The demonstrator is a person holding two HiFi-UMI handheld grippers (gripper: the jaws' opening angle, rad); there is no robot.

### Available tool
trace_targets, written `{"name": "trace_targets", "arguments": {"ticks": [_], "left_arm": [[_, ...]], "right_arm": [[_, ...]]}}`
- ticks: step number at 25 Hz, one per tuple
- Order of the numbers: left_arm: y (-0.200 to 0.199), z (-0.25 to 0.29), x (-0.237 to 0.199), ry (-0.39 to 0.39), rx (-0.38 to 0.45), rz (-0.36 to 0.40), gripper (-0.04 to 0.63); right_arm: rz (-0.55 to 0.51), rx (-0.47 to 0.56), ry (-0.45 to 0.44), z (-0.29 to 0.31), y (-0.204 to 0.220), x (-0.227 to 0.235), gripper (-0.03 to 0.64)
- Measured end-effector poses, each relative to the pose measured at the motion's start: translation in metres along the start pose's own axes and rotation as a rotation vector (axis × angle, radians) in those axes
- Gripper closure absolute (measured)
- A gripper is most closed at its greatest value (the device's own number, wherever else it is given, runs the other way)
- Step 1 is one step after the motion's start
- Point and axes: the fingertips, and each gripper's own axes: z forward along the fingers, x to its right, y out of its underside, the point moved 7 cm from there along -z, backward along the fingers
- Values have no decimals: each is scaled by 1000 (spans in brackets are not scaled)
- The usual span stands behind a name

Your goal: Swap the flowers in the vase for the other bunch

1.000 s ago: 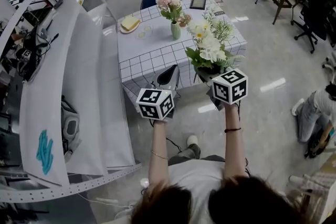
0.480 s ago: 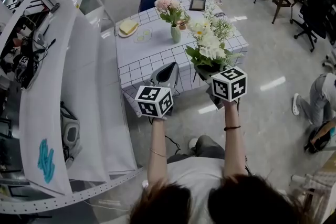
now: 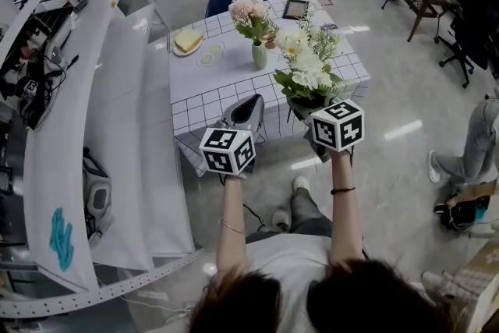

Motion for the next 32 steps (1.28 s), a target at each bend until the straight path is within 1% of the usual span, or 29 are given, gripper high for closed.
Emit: {"name": "trace_targets", "arguments": {"ticks": [17, 23, 27, 32], "left_arm": [[-13, 98, -38, -84, 5, -52, 584], [-19, 120, -54, -116, 10, -65, 584], [-18, 132, -63, -143, -17, -62, 584], [-18, 142, -74, -183, -12, -84, 584]], "right_arm": [[-12, -49, -55, 56, -38, 106, 563], [-19, -61, -77, 77, -50, 131, 563], [-17, -72, -90, 90, -52, 147, 563], [-18, -79, -109, 103, -55, 160, 563]]}}
